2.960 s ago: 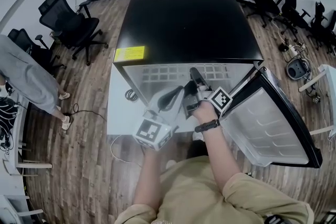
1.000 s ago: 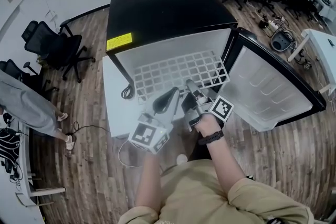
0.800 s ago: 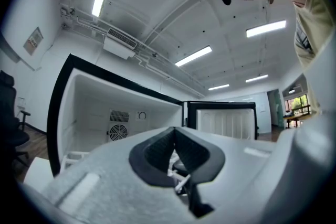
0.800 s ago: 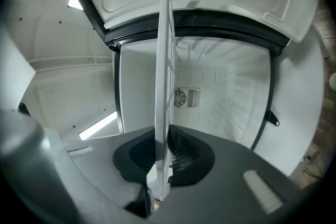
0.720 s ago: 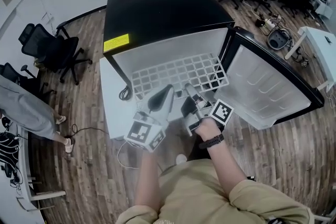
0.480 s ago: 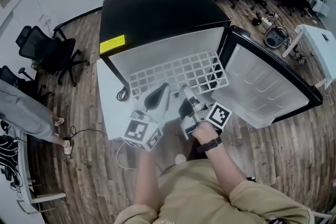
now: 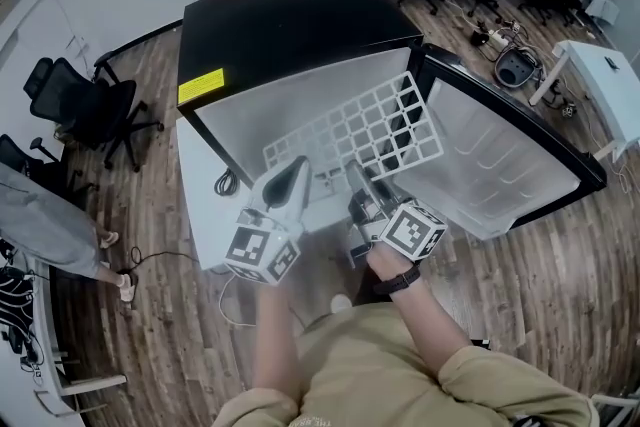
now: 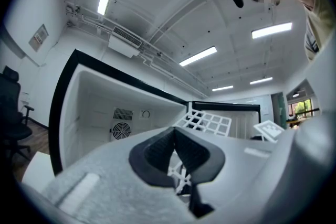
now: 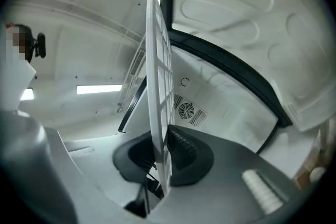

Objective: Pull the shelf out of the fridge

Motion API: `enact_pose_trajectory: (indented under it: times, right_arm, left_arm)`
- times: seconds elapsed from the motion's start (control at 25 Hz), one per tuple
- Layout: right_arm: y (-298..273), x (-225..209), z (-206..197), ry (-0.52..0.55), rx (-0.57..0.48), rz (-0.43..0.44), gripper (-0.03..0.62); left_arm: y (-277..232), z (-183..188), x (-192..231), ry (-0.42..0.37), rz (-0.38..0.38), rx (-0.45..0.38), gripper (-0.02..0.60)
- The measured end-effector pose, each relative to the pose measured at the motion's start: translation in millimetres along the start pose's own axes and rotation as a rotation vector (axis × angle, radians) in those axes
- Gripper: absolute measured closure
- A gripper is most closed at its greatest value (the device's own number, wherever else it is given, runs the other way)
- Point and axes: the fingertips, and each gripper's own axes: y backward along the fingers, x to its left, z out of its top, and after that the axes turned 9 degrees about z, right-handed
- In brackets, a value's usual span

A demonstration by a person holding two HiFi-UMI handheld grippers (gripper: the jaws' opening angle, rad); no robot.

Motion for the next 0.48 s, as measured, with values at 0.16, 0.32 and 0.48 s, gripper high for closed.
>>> enact_pose_trajectory:
  times: [0.16,0.32,0.48]
  right_arm:
    - [2.4,13.6,6.7,0.226,0.063,-0.022,0.563]
    - [1.9,21.8,4.8,0.395,0.129,-0.03,0.563]
    - [1.4,25.2,1.2,0.52,0.175,-0.044,0.563]
  left_arm:
    - [0.1,-3.3,1.8,0.001,0.02,0.008,0.583]
    - [1.3,-8.1,1.8,-0.022,0.035,0.011,0.583]
    - [2.1,-15.0,2.4,-0.056,0.063,0.018,0.583]
